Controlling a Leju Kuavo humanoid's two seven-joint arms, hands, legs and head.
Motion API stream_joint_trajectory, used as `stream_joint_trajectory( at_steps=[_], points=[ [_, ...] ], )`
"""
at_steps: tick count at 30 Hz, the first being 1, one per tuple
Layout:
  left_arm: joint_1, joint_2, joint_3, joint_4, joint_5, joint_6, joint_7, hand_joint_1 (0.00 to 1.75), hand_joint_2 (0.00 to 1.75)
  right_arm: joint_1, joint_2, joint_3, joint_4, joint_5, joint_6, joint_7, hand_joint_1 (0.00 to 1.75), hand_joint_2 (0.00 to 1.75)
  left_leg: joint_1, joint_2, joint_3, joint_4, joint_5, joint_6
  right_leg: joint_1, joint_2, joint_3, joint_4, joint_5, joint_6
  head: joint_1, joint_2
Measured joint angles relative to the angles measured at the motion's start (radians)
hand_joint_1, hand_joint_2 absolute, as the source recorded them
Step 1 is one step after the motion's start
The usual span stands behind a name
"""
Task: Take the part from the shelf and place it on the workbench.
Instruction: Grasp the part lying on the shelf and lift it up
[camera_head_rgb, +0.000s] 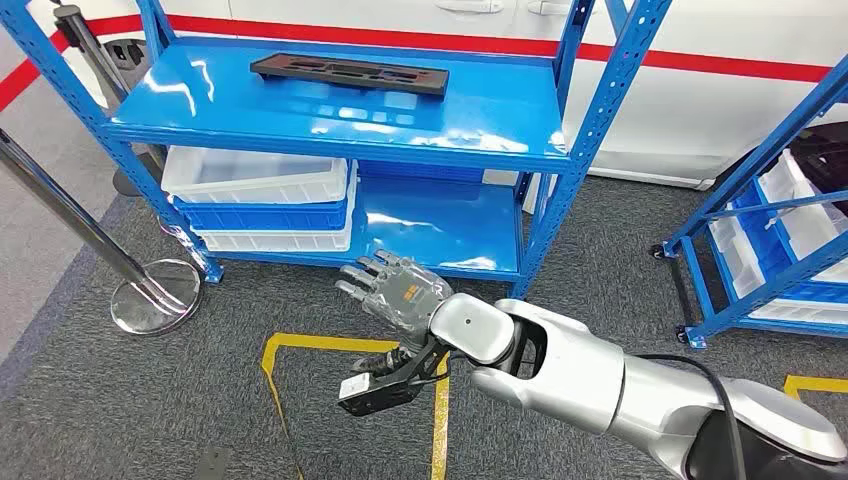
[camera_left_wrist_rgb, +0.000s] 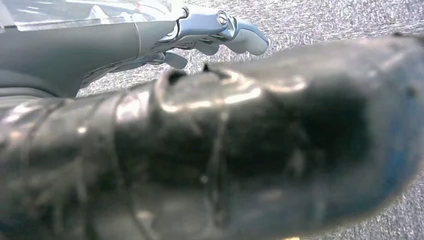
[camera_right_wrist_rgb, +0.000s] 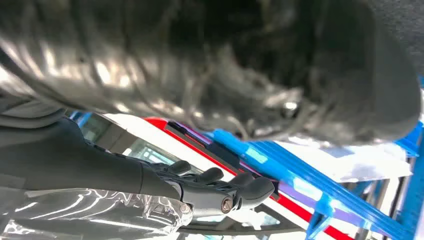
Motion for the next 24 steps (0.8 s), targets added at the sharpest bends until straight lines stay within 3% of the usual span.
stream_joint_trajectory(
  at_steps=[2, 3, 4, 6, 9, 11, 13, 15, 16, 17, 19, 20, 21, 24],
  points=[
    [0.000, 0.000, 0.000, 0.000, 0.000, 0.000, 0.001, 0.00, 0.00, 0.001, 0.000, -0.001, 0.000, 0.001, -0.006, 0.004, 0.00, 0.00, 0.000, -0.001, 0.013, 0.000, -0.008, -0.002, 0.001, 0.000, 0.030, -0.078, 0.055, -0.006, 0.000, 0.000],
    [0.001, -0.001, 0.000, 0.000, 0.001, -0.001, 0.002, 0.00, 0.00, 0.002, 0.000, -0.003, 0.000, 0.002, -0.010, 0.008, 0.00, 0.00, 0.000, -0.001, 0.022, -0.001, -0.017, -0.005, 0.004, 0.000, 0.056, -0.145, 0.098, -0.014, 0.000, 0.000],
    [0.000, -0.002, -0.001, 0.000, 0.001, -0.001, 0.003, 0.00, 0.00, 0.002, 0.000, -0.005, 0.000, 0.002, -0.013, 0.013, 0.00, 0.00, -0.001, -0.002, 0.030, -0.001, -0.024, -0.008, 0.009, 0.000, 0.077, -0.206, 0.118, -0.021, -0.001, 0.000],
    [-0.001, -0.004, -0.002, 0.000, 0.004, -0.001, 0.005, 0.00, 0.00, 0.005, 0.003, -0.010, 0.001, -0.010, -0.017, 0.021, 0.00, 0.00, -0.001, -0.001, 0.037, -0.001, -0.033, -0.020, 0.015, 0.001, 0.100, -0.264, 0.124, -0.034, -0.002, 0.000],
    [-0.001, -0.004, -0.004, 0.000, 0.009, -0.002, 0.006, 0.00, 0.00, 0.013, 0.013, -0.025, 0.002, -0.051, -0.029, 0.032, 0.00, 0.00, -0.002, 0.001, 0.045, 0.015, -0.043, -0.036, 0.011, 0.003, 0.126, -0.283, 0.115, -0.049, -0.003, 0.000],
    [-0.004, -0.004, -0.005, 0.000, 0.009, -0.005, 0.006, 0.00, 0.00, 0.012, 0.024, -0.038, 0.002, -0.063, -0.042, 0.032, 0.00, 0.00, 0.000, 0.003, 0.011, 0.087, -0.060, -0.043, 0.007, 0.002, 0.150, -0.288, 0.105, -0.058, -0.005, 0.000],
    [-0.005, -0.004, -0.009, 0.000, 0.010, -0.008, 0.005, 0.00, 0.00, 0.014, 0.032, -0.044, 0.002, -0.065, -0.053, 0.031, 0.00, 0.00, 0.002, 0.003, -0.068, 0.206, -0.096, -0.050, 0.007, 0.001, 0.169, -0.289, 0.088, -0.063, -0.007, 0.000],
    [0.001, -0.003, -0.011, 0.000, 0.011, -0.009, 0.006, 0.00, 0.00, 0.023, 0.034, -0.047, 0.002, -0.064, -0.067, 0.028, 0.00, 0.00, 0.004, 0.003, -0.133, 0.264, -0.125, -0.057, 0.006, 0.001, 0.195, -0.289, 0.066, -0.061, -0.007, 0.000],
    [0.005, -0.003, -0.013, 0.000, 0.011, -0.010, 0.007, 0.00, 0.00, 0.027, 0.035, -0.049, 0.002, -0.063, -0.079, 0.027, 0.00, 0.00, 0.006, 0.004, -0.145, 0.247, -0.117, -0.059, 0.006, 0.002, 0.212, -0.289, 0.053, -0.059, -0.007, 0.000],
    [0.008, -0.003, -0.014, 0.000, 0.011, -0.011, 0.007, 0.00, 0.00, 0.031, 0.037, -0.052, 0.002, -0.061, -0.095, 0.025, 0.00, 0.00, 0.009, 0.004, -0.146, 0.203, -0.086, -0.061, 0.005, 0.002, 0.229, -0.288, 0.040, -0.056, -0.007, 0.000],
    [0.010, -0.004, -0.019, 0.000, 0.009, -0.015, 0.008, 0.00, 0.00, 0.034, 0.039, -0.059, 0.000, -0.054, -0.130, 0.020, 0.00, 0.00, 0.011, 0.009, -0.134, 0.081, 0.027, -0.059, 0.005, 0.004, 0.258, -0.285, 0.011, -0.046, -0.007, 0.000],
    [0.010, -0.004, -0.022, 0.001, 0.008, -0.017, 0.008, 0.00, 0.00, 0.035, 0.040, -0.062, -0.002, -0.050, -0.144, 0.017, 0.00, 0.00, 0.009, 0.012, -0.128, 0.043, 0.067, -0.054, 0.006, 0.004, 0.266, -0.281, -0.003, -0.039, -0.007, 0.000],
    [0.011, -0.005, -0.025, 0.001, 0.008, -0.018, 0.007, 0.00, 0.00, 0.037, 0.041, -0.065, -0.005, -0.047, -0.153, 0.016, 0.00, 0.00, 0.006, 0.013, -0.124, 0.023, 0.089, -0.046, 0.006, 0.006, 0.274, -0.280, -0.014, -0.031, -0.007, 0.000],
    [0.008, -0.005, -0.028, 0.001, 0.009, -0.023, 0.005, 0.00, 0.00, 0.040, 0.043, -0.077, -0.018, -0.038, -0.169, 0.011, 0.00, 0.00, 0.000, 0.010, -0.099, 0.021, 0.068, -0.018, 0.002, 0.005, 0.276, -0.244, -0.013, -0.012, -0.002, 0.000]
  ],
)
